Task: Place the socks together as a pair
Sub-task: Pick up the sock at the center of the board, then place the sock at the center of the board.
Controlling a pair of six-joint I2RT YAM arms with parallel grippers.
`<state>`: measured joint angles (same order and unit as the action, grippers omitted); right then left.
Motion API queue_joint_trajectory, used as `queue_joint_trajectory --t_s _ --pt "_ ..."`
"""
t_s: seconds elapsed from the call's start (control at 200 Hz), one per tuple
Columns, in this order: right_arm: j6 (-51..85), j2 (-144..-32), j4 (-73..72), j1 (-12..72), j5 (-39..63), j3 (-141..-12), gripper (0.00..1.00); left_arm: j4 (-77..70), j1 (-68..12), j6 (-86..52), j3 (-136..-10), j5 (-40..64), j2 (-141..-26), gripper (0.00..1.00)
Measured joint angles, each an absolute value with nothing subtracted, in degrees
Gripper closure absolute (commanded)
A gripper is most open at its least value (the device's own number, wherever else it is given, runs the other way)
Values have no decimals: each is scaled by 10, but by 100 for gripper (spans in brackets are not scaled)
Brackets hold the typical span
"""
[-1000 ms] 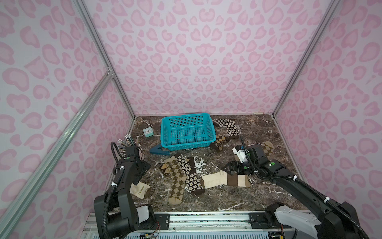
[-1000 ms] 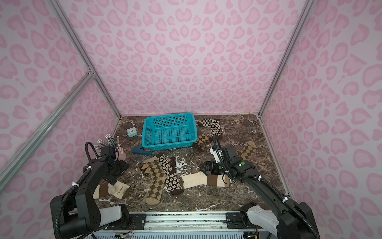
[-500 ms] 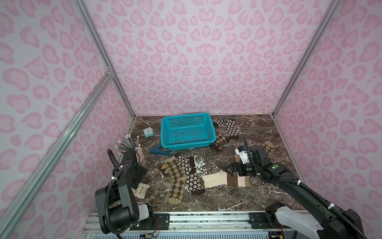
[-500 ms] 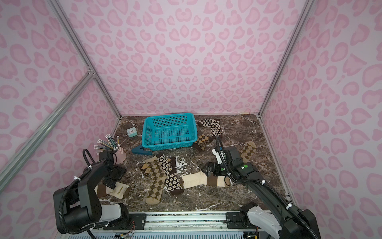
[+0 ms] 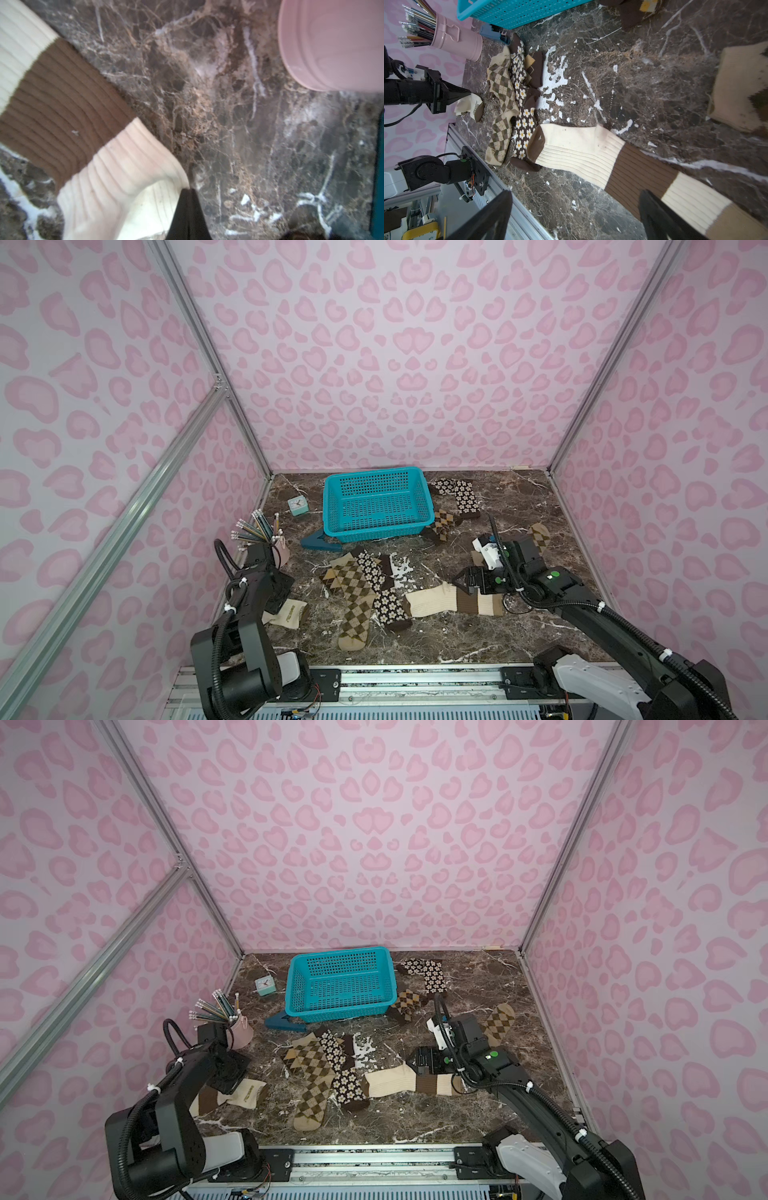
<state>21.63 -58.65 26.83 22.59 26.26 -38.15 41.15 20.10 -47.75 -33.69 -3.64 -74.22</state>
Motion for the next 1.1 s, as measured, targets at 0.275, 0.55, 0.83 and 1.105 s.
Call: queue_joint_trajectory --t_s 0.275,0.55,0.83,1.105 --pt "221 -616 258 226 259 -388 3 437 94 -505 -371 0 -669 96" --pt "221 -645 227 228 297 -405 4 495 -38 -547 -470 33 -611 96" --pt "256 -681 88 252 457 -415 9 500 -196 -621 -541 66 -637 96" --pt "215 -722 145 263 462 -447 13 451 -343 -663 -579 86 -750 96"
